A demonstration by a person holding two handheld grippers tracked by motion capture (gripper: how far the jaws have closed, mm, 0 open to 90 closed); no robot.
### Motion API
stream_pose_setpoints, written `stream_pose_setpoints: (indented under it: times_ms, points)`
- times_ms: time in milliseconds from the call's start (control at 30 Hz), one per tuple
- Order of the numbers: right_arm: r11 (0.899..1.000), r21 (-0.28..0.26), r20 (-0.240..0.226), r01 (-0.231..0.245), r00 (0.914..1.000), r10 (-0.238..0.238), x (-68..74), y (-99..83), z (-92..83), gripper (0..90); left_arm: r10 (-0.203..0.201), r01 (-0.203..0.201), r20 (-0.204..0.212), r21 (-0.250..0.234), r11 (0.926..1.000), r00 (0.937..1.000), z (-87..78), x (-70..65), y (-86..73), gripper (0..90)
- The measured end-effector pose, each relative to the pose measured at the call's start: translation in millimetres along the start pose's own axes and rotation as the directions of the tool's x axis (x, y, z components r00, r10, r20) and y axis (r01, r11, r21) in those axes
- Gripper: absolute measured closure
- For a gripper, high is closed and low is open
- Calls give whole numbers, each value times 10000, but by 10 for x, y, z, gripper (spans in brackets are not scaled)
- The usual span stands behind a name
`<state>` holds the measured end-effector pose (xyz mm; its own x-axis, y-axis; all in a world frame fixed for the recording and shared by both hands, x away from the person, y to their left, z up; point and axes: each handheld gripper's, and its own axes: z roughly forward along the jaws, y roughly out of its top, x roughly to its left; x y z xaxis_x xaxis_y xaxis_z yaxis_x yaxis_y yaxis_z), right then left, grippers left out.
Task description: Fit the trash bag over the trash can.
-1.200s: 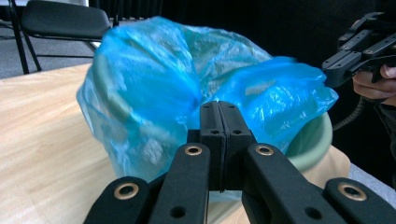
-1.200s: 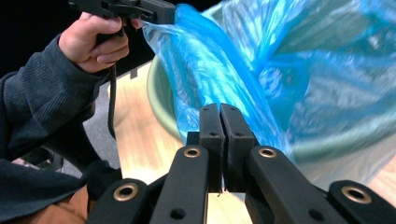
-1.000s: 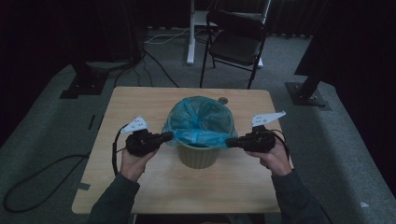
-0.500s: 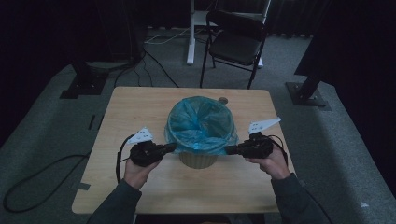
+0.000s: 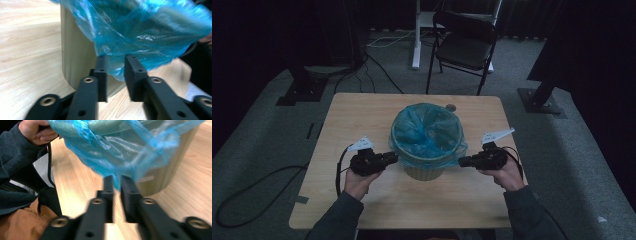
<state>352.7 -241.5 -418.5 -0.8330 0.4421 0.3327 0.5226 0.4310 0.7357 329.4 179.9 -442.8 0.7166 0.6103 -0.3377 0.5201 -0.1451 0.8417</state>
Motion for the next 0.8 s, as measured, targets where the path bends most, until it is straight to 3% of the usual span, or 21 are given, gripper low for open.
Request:
stream_pose_setpoints:
  times_ms: [133, 267, 333, 400, 467, 533, 633, 800]
  points:
    - [9996, -299, 139, 23, 9999, -19, -15, -39, -174, 680, -136, 143, 127, -608, 9980, 9998, -161, 35, 42, 601]
    - [9933, -1136, 545, -218, 9981, 281, -59, -16, -343, 626, -273, 271, -8, -1042, 9942, 9996, -233, 88, 150, 573]
    - [9911, -1307, 604, -248, 9976, 329, -65, 2, -361, 605, -304, 300, -19, -1102, 9935, 9995, -232, 99, 176, 562]
    - [9820, -1839, 765, -431, 9954, 580, -100, 108, -366, 576, -414, 397, -129, -1130, 9928, 9991, -186, 133, 237, 561]
    - [9824, -1815, 625, -434, 9965, 556, -117, 164, -305, 576, -431, 417, -101, -1122, 9928, 9990, -147, 138, 251, 561]
    - [9860, -1597, 569, -486, 9967, 584, -149, 200, -212, 652, -429, 418, -80, -1081, 9933, 9990, -110, 133, 257, 561]
    - [9918, -1089, 569, -666, 9957, 731, -203, 198, -66, 838, -492, 486, -24, -1120, 9925, 9988, -82, 130, 257, 562]
    - [9907, -497, 655, -1269, 9894, 1300, -315, 110, 92, 891, -479, 470, -50, -1066, 9932, 9988, -81, 139, 258, 562]
